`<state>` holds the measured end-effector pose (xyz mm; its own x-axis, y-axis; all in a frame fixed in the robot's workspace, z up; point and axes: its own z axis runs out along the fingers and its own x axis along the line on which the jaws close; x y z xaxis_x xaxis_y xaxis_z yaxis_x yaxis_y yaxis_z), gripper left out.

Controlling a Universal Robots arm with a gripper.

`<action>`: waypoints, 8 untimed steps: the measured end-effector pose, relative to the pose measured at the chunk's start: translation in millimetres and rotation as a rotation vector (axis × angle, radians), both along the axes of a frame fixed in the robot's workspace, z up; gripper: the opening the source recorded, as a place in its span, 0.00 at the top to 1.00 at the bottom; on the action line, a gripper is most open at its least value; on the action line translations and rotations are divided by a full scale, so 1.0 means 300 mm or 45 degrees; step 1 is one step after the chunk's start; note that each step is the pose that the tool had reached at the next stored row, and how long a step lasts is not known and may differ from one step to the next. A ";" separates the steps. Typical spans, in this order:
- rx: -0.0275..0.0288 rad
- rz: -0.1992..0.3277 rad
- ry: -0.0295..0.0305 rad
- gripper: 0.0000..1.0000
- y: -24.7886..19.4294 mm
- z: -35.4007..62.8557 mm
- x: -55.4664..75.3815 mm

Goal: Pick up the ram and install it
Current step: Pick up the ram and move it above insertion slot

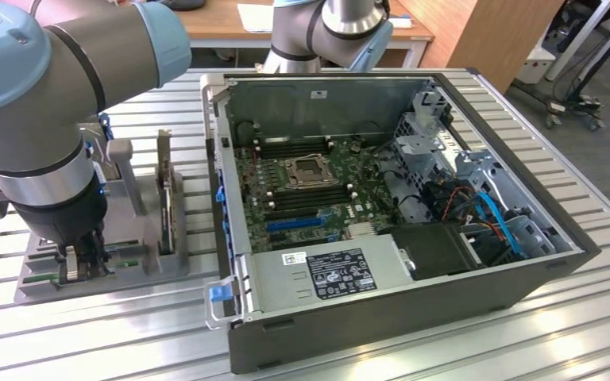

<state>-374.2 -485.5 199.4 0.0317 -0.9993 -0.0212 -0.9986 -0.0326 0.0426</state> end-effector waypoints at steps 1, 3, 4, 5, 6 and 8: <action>-0.0001 0.000 0.0000 0.73 0.000 0.001 0.000; -0.0005 0.000 0.0002 0.73 0.000 0.005 0.000; -0.0006 0.000 0.0001 0.73 0.000 0.008 0.000; -0.0007 0.000 0.0002 0.73 0.000 0.009 0.000; -0.0010 0.000 0.0000 0.73 0.000 0.010 0.000; -0.0011 0.000 -0.0001 0.73 0.000 0.010 0.000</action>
